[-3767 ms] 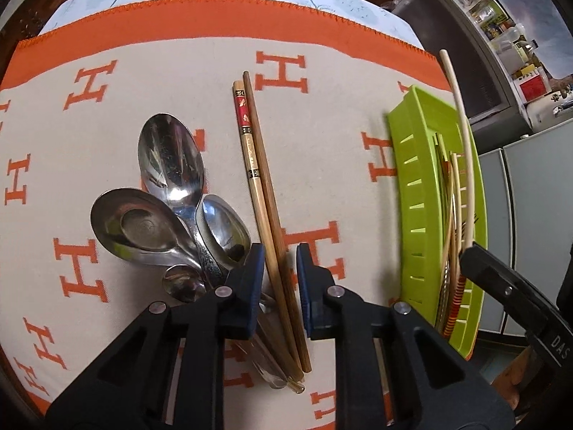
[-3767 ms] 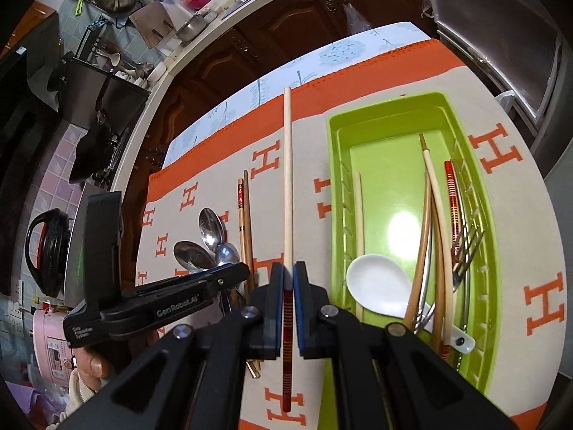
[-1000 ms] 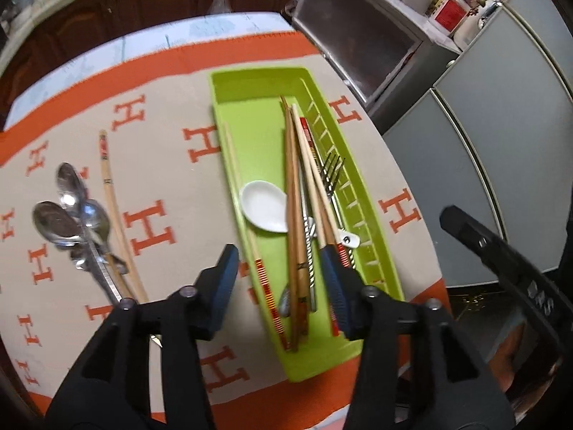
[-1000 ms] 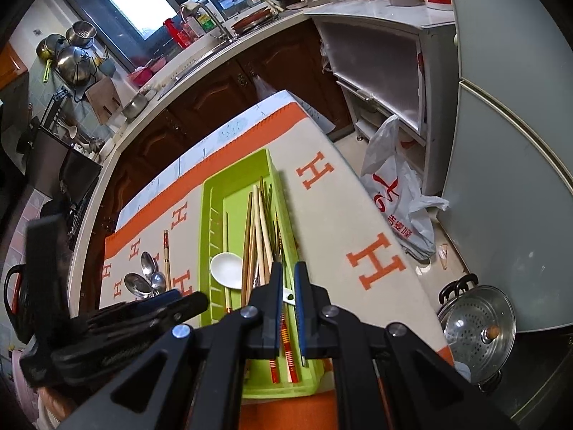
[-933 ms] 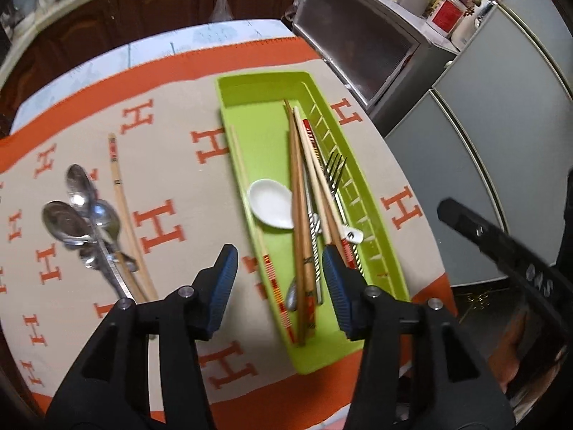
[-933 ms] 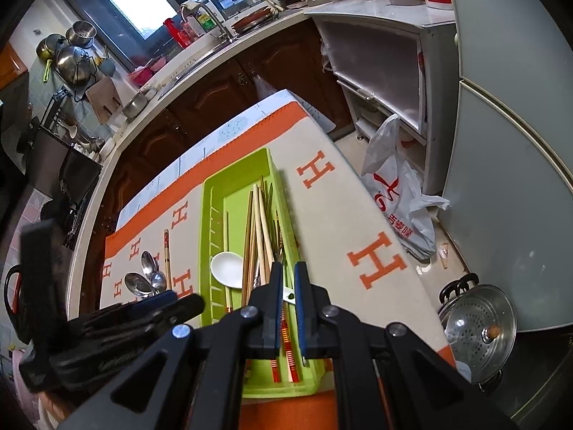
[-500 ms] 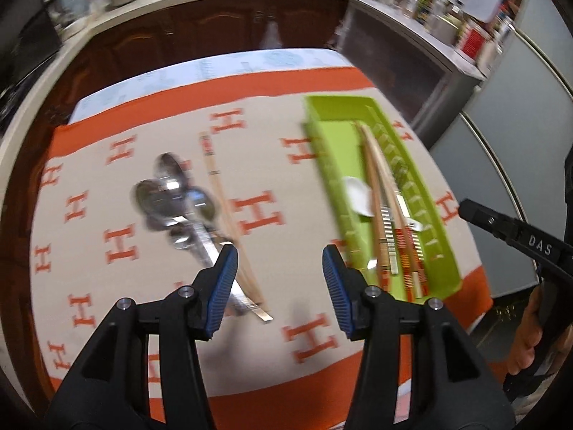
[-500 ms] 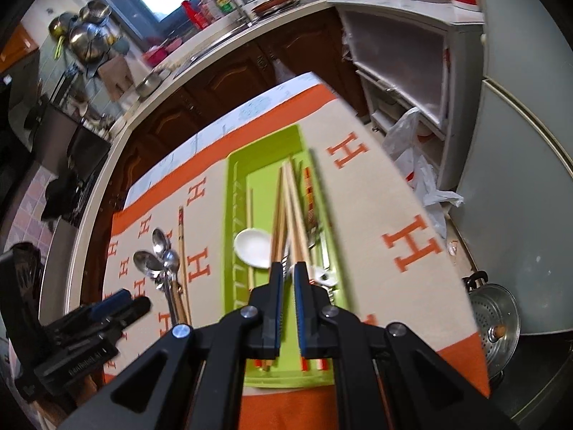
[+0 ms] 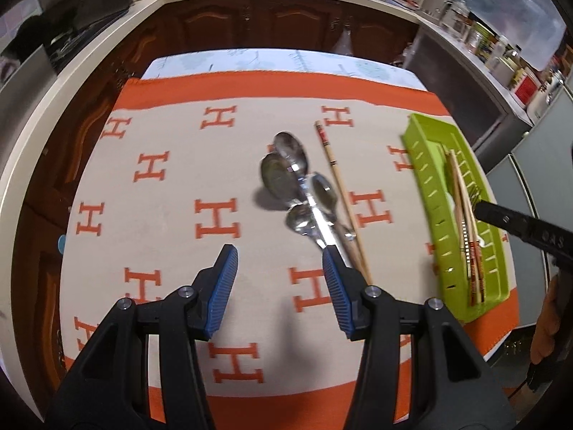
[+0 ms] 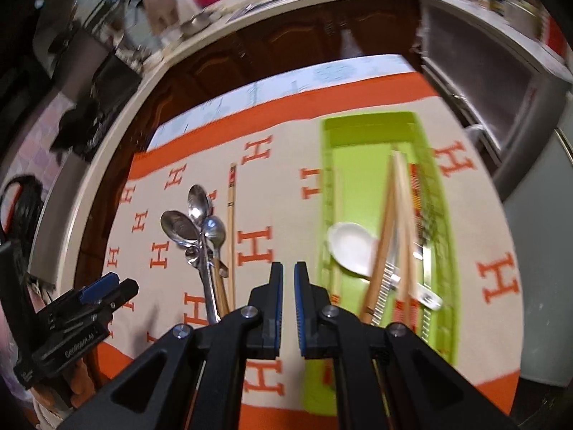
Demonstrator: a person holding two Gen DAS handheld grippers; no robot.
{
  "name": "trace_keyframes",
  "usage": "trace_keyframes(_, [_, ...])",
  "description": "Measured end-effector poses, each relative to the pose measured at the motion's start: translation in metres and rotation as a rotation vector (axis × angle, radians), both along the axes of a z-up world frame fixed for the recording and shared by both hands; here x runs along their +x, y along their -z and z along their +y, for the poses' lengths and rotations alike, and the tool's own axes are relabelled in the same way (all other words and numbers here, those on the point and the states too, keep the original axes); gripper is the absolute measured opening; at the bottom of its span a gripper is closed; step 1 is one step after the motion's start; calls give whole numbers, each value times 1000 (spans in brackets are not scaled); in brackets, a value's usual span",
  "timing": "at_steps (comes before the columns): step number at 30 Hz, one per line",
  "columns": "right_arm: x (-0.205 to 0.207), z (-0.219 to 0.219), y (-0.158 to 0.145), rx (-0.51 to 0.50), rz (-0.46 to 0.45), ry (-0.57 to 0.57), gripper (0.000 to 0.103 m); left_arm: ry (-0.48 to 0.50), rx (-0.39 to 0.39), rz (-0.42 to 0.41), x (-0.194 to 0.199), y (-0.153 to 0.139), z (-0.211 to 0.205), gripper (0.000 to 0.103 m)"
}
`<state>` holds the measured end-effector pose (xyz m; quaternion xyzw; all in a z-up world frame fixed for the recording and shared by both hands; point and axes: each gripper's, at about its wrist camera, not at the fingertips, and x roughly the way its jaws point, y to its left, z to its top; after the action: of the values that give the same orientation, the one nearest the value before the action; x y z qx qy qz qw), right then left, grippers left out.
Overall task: Organize utensils
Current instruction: 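Move both grippers back toward the spoons and red-banded chopstick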
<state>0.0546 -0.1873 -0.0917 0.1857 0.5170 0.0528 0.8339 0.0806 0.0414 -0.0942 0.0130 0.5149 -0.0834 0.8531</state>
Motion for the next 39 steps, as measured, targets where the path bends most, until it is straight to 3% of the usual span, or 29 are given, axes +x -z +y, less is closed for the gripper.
trace_keyframes(6, [46, 41, 24, -4, 106, -106, 6, -22, -7, 18, 11, 15, 15, 46])
trace_keyframes(18, [93, 80, 70, -6, 248, -165, 6, -38, -32, 72, 39, 45, 22, 46])
trace_keyframes(28, [102, 92, 75, -86, 248, -193, 6, -41, -39, 109, 42, 61, 23, 46])
trace_keyframes(35, [100, 83, 71, 19, 247, -165, 6, -39, -38, 108, 41, 61, 22, 46])
trace_keyframes(39, [100, 91, 72, -24, 248, -190, 7, -33, -37, 109, 41, 60, 19, 46])
